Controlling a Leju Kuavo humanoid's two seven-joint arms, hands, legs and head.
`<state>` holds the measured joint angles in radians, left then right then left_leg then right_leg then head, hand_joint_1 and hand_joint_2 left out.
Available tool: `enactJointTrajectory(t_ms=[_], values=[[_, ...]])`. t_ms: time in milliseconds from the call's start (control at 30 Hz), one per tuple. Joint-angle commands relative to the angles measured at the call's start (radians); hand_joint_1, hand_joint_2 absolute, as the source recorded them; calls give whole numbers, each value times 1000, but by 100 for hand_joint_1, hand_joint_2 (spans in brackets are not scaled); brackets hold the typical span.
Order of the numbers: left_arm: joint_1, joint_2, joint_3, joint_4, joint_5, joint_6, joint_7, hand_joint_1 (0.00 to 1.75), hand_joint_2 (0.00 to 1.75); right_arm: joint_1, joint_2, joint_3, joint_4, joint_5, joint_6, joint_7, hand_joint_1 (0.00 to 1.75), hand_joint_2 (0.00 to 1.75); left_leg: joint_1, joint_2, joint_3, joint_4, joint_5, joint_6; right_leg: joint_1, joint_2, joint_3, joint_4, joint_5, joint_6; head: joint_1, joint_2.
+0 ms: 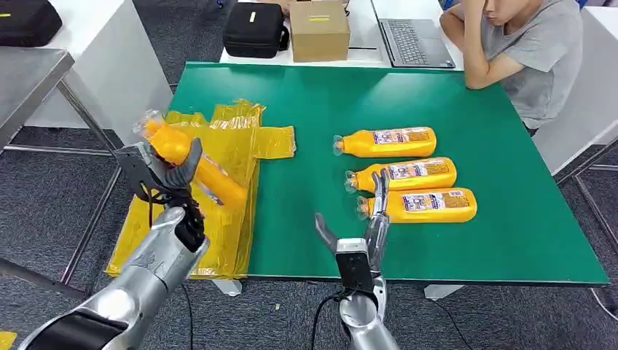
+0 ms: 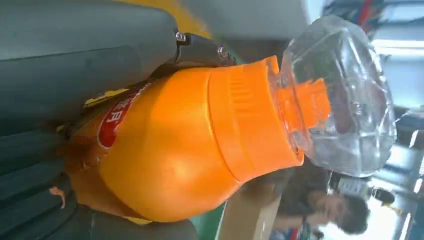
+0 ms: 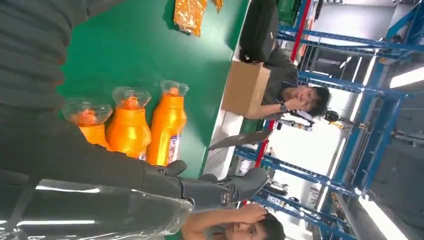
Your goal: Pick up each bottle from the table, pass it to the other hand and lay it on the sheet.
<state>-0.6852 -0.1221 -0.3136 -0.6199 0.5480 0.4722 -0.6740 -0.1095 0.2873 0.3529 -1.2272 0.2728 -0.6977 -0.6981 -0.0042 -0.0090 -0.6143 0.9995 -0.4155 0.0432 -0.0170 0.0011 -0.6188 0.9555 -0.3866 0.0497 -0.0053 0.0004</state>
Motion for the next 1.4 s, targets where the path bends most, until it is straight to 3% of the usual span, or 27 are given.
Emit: enactJointTrajectory(t_ms=[33, 933, 1400], values=[[-68, 65, 9, 97, -61, 28, -4, 175, 175, -2, -39, 12, 7, -20, 0, 0, 0, 175, 2, 2, 6, 1, -4, -3, 2, 1, 6, 1, -3, -2, 0, 0], [-122, 121, -83, 135, -315, 5, 34, 175, 175, 24, -64, 31, -9, -72, 0, 0, 0, 175, 1, 1, 3, 0, -1, -2, 1, 0, 2, 0, -1, -1, 0, 0], [-133, 167, -234, 169, -611, 94, 77, 175, 175, 29, -75, 48, -15, -90, 0, 0, 0, 175, 1, 1, 4, 1, -2, -2, 1, 1, 4, 0, -2, -2, 0, 0]])
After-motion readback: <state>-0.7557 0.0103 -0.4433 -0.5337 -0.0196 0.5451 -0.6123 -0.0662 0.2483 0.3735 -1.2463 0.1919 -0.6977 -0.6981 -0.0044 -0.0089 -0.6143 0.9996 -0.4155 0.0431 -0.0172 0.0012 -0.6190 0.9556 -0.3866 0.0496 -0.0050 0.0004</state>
